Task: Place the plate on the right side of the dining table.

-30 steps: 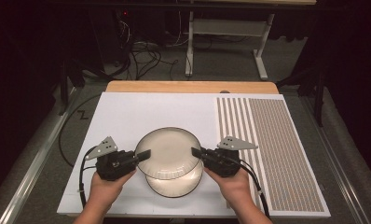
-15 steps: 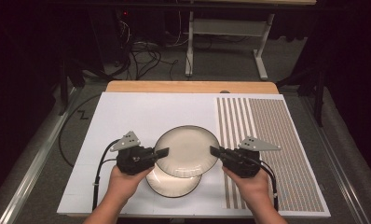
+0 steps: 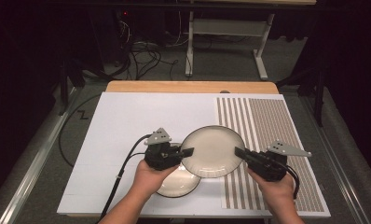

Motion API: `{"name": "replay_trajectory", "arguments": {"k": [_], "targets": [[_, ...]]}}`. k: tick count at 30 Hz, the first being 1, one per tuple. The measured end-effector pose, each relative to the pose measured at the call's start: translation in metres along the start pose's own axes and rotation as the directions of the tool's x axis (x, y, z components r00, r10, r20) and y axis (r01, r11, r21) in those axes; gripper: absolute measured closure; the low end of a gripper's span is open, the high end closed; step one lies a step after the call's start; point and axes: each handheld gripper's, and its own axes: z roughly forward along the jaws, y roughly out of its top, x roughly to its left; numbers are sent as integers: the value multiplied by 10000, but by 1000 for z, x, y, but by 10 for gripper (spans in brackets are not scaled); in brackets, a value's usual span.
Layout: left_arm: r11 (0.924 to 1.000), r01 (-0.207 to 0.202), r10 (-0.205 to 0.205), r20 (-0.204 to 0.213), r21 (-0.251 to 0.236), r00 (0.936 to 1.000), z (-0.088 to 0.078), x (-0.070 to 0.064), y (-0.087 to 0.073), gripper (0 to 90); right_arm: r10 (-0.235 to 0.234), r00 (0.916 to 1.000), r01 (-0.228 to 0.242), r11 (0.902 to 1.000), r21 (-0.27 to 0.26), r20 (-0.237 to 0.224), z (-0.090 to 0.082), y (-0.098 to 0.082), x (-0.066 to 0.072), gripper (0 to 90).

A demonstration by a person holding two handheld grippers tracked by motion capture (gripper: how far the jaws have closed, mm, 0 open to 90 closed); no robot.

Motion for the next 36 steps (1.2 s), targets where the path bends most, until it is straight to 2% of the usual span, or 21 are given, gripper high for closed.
{"name": "replay_trajectory", "arguments": {"k": [1,3,4,9,10,11,12,13,16,22,28,30,31,36], "targets": [[9999,-52,52,45,100,10000,9,-4,3,784,53,9999,-53,10000,-39,135,-7,-2,-5,858],[9999,-50,49,65,156,10000,13,-5,4,782,69,9998,-69,10000,-32,165,-8,-2,-7,858],[9996,-71,67,136,280,9999,22,-9,8,782,154,9994,-151,9998,-99,303,-16,-5,-14,858],[9981,-202,187,258,575,9995,43,-14,15,778,367,9978,-357,9992,-191,553,-28,-10,-26,858],[9981,-202,187,258,575,9995,43,-14,15,777,422,9972,-410,9990,-204,616,-30,-11,-29,858],[9972,-220,199,302,713,9993,53,-17,18,775,461,9964,-445,9987,-231,713,-33,-12,-33,858],[9972,-220,199,302,713,9993,53,-17,18,774,461,9964,-445,9987,-231,713,-33,-12,-33,858],[9961,-262,233,348,848,9991,62,-19,22,772,614,9943,-593,9979,-259,873,-39,-15,-39,858],[9942,-352,310,429,1018,9986,76,-23,27,770,779,9917,-749,9967,-323,1019,-46,-18,-46,858],[9909,-451,391,496,1267,9980,95,-28,34,762,1229,9841,-1170,9917,-523,1284,-58,-24,-61,859],[9862,-514,450,443,1575,9980,123,-32,41,743,1360,9764,-1251,9894,-739,1677,-68,-25,-73,862],[9854,-547,482,443,1615,9979,126,-33,42,738,1378,9725,-1248,9890,-796,1876,-70,-26,-76,861],[9839,-603,539,425,1682,9976,132,-33,44,734,1348,9702,-1206,9894,-812,2013,-71,-26,-78,861],[9829,-522,462,376,1764,9982,145,-32,47,726,1543,9621,-1356,9861,-964,2250,-72,-26,-87,860]]}}
